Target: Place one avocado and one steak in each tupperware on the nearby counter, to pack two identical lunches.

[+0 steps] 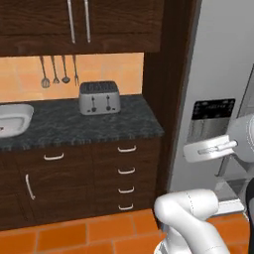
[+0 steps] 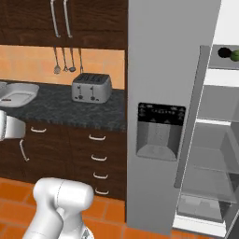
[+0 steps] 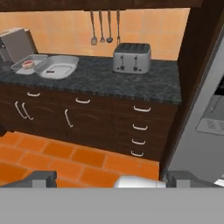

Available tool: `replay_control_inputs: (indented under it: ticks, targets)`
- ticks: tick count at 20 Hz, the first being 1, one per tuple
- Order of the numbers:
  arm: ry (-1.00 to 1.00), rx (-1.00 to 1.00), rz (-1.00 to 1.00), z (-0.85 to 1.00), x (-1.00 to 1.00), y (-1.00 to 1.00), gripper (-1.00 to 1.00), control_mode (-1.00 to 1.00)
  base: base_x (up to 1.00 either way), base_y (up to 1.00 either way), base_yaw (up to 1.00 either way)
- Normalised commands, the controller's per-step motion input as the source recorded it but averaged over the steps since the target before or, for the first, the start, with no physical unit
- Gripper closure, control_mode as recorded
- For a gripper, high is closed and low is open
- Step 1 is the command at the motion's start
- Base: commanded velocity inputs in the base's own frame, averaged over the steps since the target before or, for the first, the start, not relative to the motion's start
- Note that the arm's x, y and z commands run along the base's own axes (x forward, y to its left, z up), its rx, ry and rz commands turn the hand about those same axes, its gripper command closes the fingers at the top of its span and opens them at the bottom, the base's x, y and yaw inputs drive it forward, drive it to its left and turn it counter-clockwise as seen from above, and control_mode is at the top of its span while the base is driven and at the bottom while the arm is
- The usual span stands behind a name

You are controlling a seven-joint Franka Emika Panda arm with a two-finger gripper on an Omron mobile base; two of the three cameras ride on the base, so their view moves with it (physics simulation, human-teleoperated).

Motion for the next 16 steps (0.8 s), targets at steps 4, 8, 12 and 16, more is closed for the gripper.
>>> replay_control_inputs:
  ticks: [4,8,12,16]
  targets:
    - [0.0,0.0,0.0,0.0,0.0,0.0,-1.0,1.0,0.19,-0.83,0.0]
    - [0.0,0.0,0.0,0.0,0.0,0.0,-1.0,1.0,0.21,-0.73,0.0]
    - [0.0,0.0,0.0,0.0,0.0,0.0,-1.0,1.0,0.29,-0.48,0.0]
    - [0.0,0.0,0.0,0.0,0.0,0.0,-1.0,1.0,0.5,-0.32,0.0]
